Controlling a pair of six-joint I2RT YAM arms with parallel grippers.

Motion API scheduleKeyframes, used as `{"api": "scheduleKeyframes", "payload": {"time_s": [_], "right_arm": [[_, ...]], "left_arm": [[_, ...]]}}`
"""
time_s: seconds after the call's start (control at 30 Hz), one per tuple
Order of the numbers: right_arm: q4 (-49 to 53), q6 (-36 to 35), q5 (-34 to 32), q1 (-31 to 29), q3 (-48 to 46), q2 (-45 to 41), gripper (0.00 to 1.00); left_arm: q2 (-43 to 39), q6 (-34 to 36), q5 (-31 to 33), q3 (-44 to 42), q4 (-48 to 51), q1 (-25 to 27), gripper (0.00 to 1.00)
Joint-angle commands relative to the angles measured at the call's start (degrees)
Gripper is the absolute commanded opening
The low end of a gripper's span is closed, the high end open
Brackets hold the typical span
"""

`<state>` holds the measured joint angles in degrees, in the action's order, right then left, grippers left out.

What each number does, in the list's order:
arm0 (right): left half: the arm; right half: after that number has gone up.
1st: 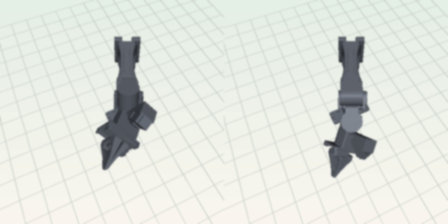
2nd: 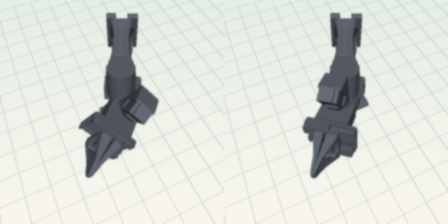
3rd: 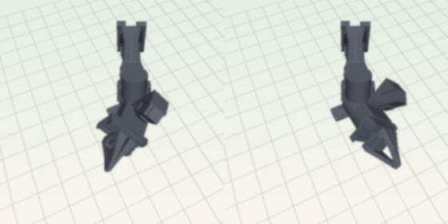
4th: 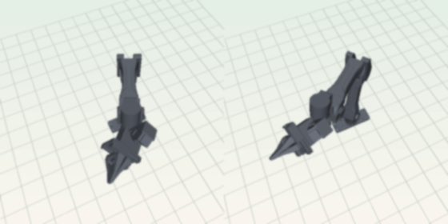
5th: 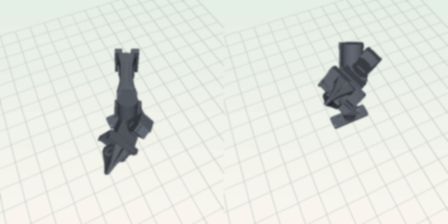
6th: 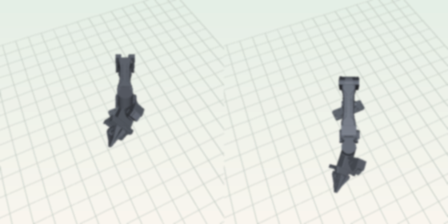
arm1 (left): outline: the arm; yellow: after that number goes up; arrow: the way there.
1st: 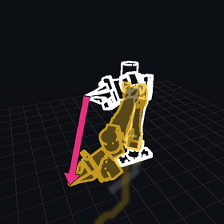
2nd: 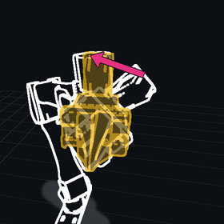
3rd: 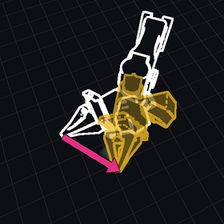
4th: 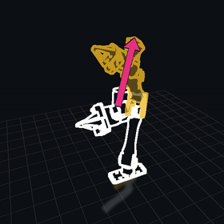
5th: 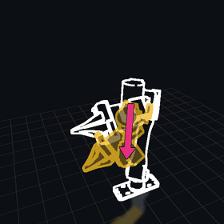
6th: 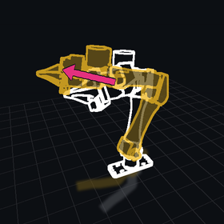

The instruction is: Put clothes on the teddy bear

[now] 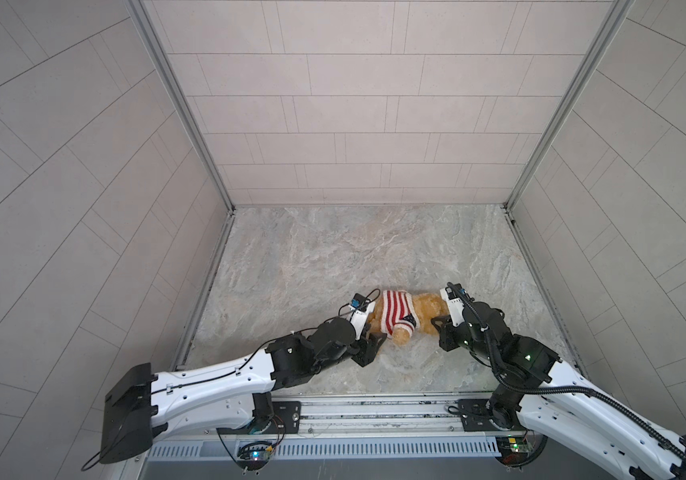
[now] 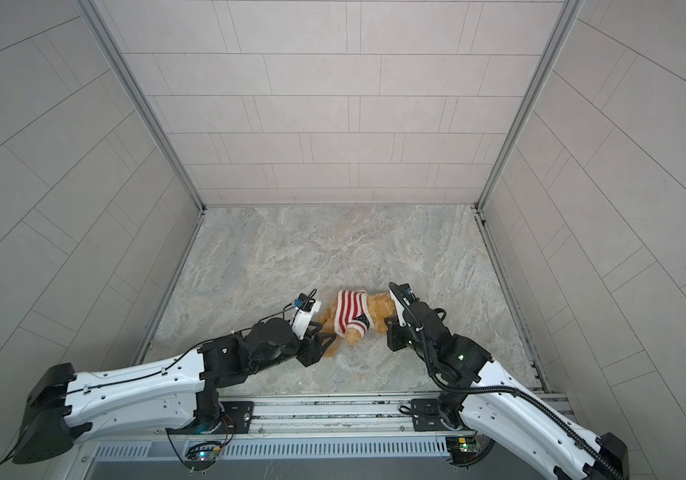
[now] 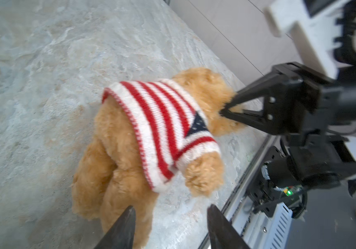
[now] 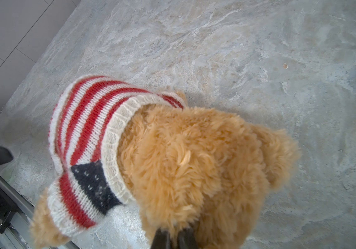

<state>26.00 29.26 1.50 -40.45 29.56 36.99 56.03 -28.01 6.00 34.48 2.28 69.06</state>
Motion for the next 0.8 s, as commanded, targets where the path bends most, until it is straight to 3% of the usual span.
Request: {"api": "scheduleKeyframes", "payload": {"time_s": [0.0,0.33,0.47,0.77], "right_arm": [[-1.5,-0.5,0.6,0.1,1.7,-0.1,0.0],[-1.5,-0.4,1.8,0.1,1.8,0.2,0.0],[-1.4,-0.2,1.6,0.2,1.7,-0.6,0.0],[-2.3,-0.2,1.5,0.2,1.8,0.1,0.0]], "left_arm": [[0.3,5.5,2.0,3.2,2.2,3.1,0.62],[12.5,6.2,5.5,9.9,2.8,4.6,0.64],[17.9,6.2,7.2,14.4,6.6,4.6,0.58],[24.5,3.6,8.1,17.2,9.3,4.6,0.55]]}}
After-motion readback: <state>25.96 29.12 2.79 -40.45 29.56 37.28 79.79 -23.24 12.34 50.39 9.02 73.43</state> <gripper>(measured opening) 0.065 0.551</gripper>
